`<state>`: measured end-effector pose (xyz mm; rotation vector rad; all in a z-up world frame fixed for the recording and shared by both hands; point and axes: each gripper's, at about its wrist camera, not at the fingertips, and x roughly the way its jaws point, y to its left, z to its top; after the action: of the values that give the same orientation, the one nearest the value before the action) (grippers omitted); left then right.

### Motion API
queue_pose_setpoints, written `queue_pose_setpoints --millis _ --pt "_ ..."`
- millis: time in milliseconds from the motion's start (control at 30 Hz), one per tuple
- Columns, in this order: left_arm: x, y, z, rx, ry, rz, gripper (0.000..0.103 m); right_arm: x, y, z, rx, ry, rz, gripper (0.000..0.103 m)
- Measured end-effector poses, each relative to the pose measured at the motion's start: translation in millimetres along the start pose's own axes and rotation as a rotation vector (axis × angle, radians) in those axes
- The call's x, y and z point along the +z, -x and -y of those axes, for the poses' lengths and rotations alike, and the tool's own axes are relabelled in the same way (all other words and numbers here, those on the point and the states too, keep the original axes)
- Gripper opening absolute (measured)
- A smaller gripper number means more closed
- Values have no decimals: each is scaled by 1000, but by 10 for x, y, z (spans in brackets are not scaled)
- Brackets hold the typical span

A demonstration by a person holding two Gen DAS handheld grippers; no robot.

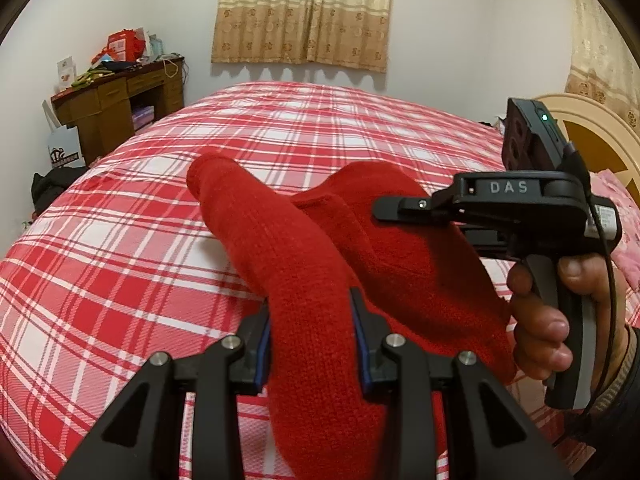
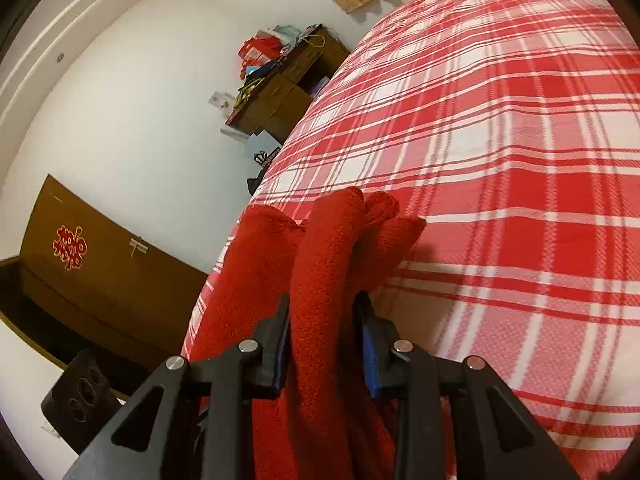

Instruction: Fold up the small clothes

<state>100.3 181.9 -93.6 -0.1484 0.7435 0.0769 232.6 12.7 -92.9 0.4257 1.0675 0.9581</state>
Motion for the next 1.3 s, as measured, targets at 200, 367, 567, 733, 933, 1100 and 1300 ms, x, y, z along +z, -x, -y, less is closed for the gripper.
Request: queue_pose_setpoints --millis 200,367,567,733,933,1100,1300 --pt "-105 -26 -103 9 5 -20 34 13 -84 45 5 -18 -10 31" --pt "-168 -56 -128 12 9 -29 34 11 -87 117 1 -33 -13 31" --pt "-216 -102 -178 10 26 -42 36 -22 -80 227 -15 -56 -14 31" --pt "-258 -150 -220 15 41 -44 39 -79 -80 341 -50 -78 -21 31" --pt "-259 -159 -210 23 42 -47 45 -99 -80 414 -42 -98 -24 32" --pt "-241 -148 -217 23 51 -56 45 -104 -69 289 -95 -43 -19 33" --pt "-227 -91 -245 34 65 -54 54 -125 22 261 -141 -37 0 33"
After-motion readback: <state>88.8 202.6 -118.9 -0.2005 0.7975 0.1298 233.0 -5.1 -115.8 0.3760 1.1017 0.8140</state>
